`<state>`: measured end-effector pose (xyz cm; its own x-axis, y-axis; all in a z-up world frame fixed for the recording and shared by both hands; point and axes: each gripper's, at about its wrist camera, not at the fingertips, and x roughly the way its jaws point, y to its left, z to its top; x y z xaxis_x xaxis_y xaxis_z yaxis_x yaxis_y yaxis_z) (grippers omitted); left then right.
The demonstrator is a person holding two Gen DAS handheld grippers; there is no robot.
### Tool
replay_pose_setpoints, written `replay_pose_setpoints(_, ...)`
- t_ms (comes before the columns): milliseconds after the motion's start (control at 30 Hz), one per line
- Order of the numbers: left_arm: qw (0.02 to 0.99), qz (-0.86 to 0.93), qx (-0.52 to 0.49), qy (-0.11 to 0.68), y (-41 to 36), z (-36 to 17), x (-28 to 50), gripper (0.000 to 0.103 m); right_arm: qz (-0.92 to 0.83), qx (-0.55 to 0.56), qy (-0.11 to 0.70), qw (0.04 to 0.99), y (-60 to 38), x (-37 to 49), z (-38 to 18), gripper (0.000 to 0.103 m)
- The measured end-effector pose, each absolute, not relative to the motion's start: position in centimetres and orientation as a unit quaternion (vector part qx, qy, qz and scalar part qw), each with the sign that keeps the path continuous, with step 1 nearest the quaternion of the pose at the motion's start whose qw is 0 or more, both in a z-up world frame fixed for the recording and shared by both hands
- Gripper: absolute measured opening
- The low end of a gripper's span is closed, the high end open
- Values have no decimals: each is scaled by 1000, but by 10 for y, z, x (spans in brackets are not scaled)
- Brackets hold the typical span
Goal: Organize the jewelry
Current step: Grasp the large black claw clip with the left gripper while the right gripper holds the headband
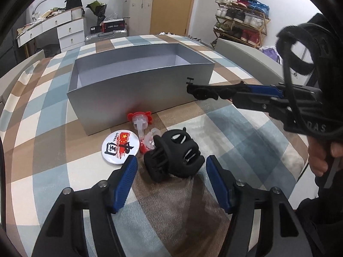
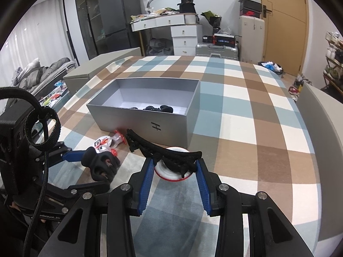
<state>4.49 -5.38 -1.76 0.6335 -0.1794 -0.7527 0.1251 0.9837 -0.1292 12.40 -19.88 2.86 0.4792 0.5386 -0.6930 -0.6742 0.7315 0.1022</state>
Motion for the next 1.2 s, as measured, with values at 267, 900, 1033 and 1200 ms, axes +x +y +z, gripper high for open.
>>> replay_pose_setpoints(267,908,-83,-33,410,-57,-20,41,53,350,-87,367,858,-202,126,30,38)
replay_pose_setpoints(900,918,-83,-26,387,-57,-12,34,53,355,-86,361,858,-200,124,32,38)
replay_pose_setpoints(1033,922,-81,-31,378,-54,-7,33,53,358,-82,357,859,-200,123,33,38)
replay_pose_setpoints(1200,926,-79,-36,366,-51,-3,32,53,363,-77,349,860,-201,122,36,38)
